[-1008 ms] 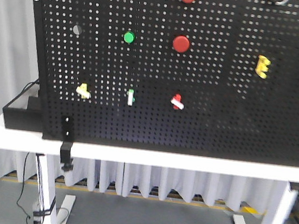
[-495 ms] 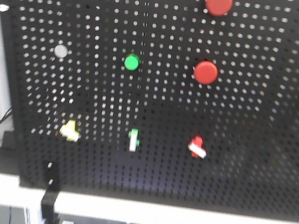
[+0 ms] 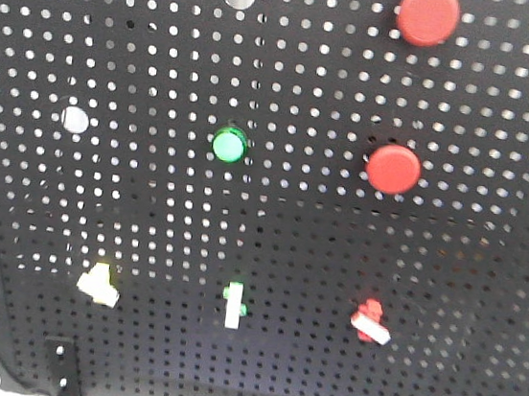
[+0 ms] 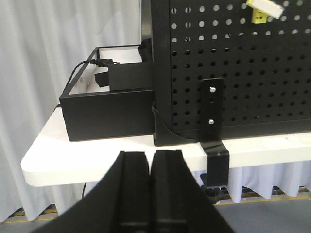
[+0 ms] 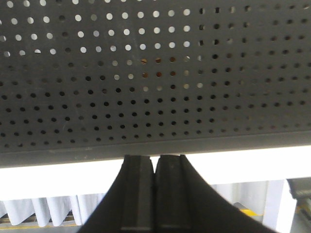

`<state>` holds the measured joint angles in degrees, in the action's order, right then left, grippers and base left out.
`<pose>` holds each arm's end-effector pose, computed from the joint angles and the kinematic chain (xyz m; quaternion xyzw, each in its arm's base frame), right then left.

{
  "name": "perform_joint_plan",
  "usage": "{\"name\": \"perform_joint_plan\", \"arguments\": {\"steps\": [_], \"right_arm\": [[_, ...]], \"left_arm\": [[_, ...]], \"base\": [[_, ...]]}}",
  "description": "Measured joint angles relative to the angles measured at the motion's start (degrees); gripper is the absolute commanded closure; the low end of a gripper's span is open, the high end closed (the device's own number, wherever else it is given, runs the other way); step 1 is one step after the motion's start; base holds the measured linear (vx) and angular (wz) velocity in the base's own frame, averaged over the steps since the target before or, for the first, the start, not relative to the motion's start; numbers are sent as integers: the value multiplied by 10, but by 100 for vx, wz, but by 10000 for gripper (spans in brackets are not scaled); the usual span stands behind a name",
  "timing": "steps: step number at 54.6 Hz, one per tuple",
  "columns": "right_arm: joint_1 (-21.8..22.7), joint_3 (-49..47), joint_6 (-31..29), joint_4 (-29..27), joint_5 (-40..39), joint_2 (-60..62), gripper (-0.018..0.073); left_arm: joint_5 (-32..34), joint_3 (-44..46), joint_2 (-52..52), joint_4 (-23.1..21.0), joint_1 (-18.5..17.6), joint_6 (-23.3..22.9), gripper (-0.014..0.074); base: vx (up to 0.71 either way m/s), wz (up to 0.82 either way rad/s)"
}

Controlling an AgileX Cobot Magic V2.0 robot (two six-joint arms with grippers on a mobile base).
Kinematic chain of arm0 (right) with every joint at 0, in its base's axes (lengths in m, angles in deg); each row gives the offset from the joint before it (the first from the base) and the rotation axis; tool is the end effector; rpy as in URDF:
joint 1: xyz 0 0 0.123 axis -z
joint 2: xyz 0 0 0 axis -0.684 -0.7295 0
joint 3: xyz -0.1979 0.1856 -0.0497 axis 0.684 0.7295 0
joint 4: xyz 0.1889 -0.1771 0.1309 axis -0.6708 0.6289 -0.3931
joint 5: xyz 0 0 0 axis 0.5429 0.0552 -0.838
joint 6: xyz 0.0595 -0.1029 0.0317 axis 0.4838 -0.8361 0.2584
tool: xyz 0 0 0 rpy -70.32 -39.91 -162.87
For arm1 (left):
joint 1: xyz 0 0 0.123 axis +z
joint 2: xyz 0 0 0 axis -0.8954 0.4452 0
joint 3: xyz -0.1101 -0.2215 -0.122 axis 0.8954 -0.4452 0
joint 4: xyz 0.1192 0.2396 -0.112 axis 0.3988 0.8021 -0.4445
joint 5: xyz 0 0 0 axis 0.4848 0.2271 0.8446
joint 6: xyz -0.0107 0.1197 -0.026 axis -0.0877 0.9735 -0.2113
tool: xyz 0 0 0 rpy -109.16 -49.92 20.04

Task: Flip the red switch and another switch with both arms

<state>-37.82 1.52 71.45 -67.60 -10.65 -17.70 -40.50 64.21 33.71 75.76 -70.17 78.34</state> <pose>0.1363 -0.0121 0.1895 0.0443 0.7255 -0.0191 0.6865 0.1359 -0.0144 0.1906 0.0491 0.7266 -0.0246 0.6849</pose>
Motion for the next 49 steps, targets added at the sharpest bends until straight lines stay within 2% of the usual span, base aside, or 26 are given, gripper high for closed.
{"name": "perform_joint_plan", "arguments": {"steps": [49], "right_arm": [[0, 0, 0, 0, 0, 0, 566]], "left_arm": [[0, 0, 0, 0, 0, 0, 594]], "base": [[1, 0]]}}
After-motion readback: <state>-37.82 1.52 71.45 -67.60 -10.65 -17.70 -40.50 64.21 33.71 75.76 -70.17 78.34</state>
